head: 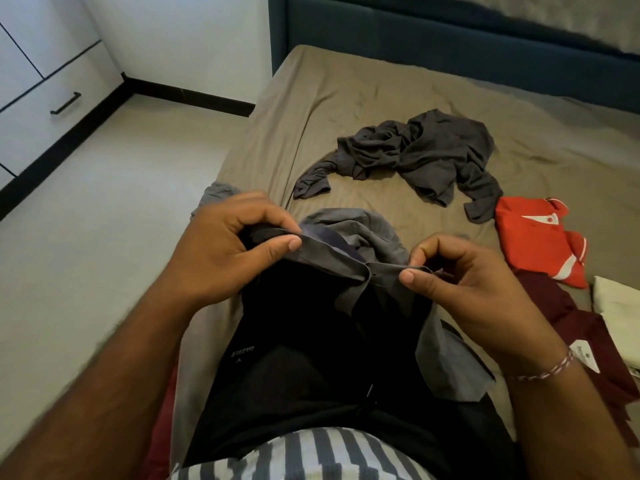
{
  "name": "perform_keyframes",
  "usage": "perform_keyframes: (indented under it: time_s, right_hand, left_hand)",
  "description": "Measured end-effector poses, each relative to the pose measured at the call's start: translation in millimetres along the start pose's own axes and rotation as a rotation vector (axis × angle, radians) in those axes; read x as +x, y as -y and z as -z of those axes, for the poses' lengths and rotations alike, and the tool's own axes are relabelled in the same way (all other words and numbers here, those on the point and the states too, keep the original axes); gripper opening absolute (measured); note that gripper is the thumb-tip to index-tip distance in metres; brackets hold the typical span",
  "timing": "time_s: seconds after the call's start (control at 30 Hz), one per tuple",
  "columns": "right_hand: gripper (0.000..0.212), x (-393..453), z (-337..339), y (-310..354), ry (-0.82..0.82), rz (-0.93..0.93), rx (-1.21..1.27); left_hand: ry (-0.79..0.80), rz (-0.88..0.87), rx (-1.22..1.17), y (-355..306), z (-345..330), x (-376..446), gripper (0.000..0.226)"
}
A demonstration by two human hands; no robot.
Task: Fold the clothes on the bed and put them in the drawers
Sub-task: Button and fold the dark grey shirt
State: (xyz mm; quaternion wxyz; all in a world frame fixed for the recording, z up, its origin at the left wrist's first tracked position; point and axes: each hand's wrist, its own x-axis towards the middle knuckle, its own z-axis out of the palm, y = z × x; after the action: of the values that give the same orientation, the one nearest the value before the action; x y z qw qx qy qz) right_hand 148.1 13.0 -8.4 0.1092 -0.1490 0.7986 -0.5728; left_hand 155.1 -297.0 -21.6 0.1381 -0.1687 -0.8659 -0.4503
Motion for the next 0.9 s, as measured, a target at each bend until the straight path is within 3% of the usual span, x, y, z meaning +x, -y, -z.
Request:
perform_keyframes:
  time_s: [0.13,0.23,0.3,0.4,0.47,0.53,0.67,0.73,0.9]
  right_hand:
    - [0.017,0,-2,-2,-0.039,0.011,-0.100]
    - [0.005,-2,1,-5,0.055,0.000,-0.249]
    - [0.014,-1,2,-10,0.049,0.012,-0.445]
    - [0.016,1,-2,-14,-0.100,0.017,-0.714]
    - [0.013,2,-5,-16,-0.159,-0.002,-0.769]
    - [0.014,5,-6,-21,-0.171,-0.052,-0.636]
    - [0.018,5,-8,-15,-0.192,-0.207,0.201]
    - [0.014,3,-4,-12,-0.193,-0.192,0.259]
    - [0.014,-4,4,-1,-0.097,-0.186,0.167]
  left_hand:
    - [0.052,-0.107,0.211,4,8,5,0.014]
    - [0.073,-0.139,0.311,6,13,8,0.015]
    - [0.069,-0.144,0.337,6,14,9,0.018]
    - [-0.037,-0.159,0.350,5,11,8,0.016]
    - [-0.142,-0.178,0.340,3,8,6,0.013]
    - [-0.231,-0.199,0.304,1,6,5,0.013]
    - [-0.200,-0.193,0.412,7,4,9,0.016]
    - [-0.217,-0.186,0.466,14,2,9,0.016]
    - [-0.512,-0.133,0.388,26,0,7,0.014]
